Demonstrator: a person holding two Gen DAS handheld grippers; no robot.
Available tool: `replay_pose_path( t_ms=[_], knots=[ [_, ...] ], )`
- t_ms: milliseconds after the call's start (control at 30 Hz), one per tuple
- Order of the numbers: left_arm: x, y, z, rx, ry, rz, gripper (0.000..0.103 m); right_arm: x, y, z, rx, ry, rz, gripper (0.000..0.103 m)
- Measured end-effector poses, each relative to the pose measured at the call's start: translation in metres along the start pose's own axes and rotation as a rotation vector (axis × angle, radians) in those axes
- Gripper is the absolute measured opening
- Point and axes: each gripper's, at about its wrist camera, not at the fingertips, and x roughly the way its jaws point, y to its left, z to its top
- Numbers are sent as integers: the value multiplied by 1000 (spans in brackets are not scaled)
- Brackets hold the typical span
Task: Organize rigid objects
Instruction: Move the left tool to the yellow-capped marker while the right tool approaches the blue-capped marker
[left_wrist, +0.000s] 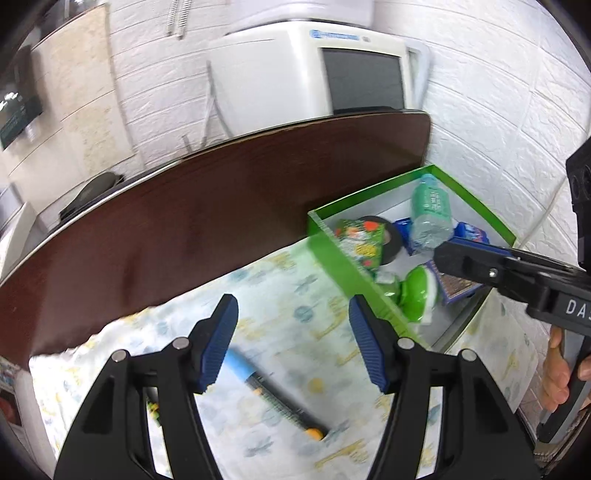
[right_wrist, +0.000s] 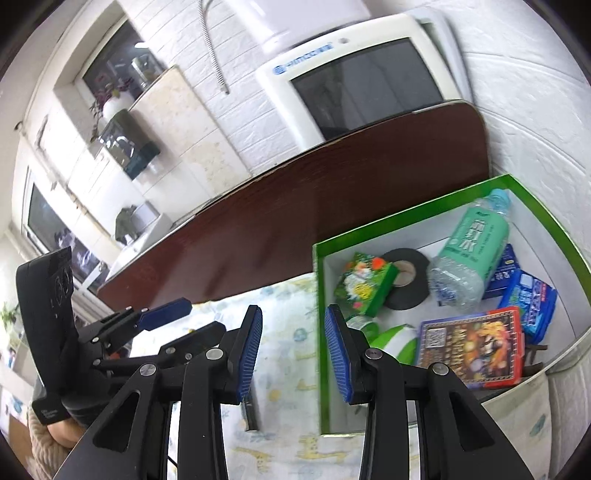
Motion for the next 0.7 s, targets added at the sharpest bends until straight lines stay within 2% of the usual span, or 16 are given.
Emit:
replay_pose_path(
  t_ms=[200, 300, 367, 500, 700],
  knots=[
    [-24, 70, -42, -153, 0, 88, 66, 21, 43, -22, -118, 69, 18, 37],
    [-25, 100, -64, -235, 31, 133, 67, 38, 64, -37, -181, 117, 27, 37],
    [-21, 113, -80, -266, 63, 156, 67, 51, 77, -47, -216, 152, 28, 42],
    [-9, 123, -104, -306, 115, 141, 67, 75, 92, -66, -262, 209, -4, 45],
    [16, 121, -112, -314, 148, 135, 67, 103, 97, -88, -305, 266, -83, 45]
  ],
)
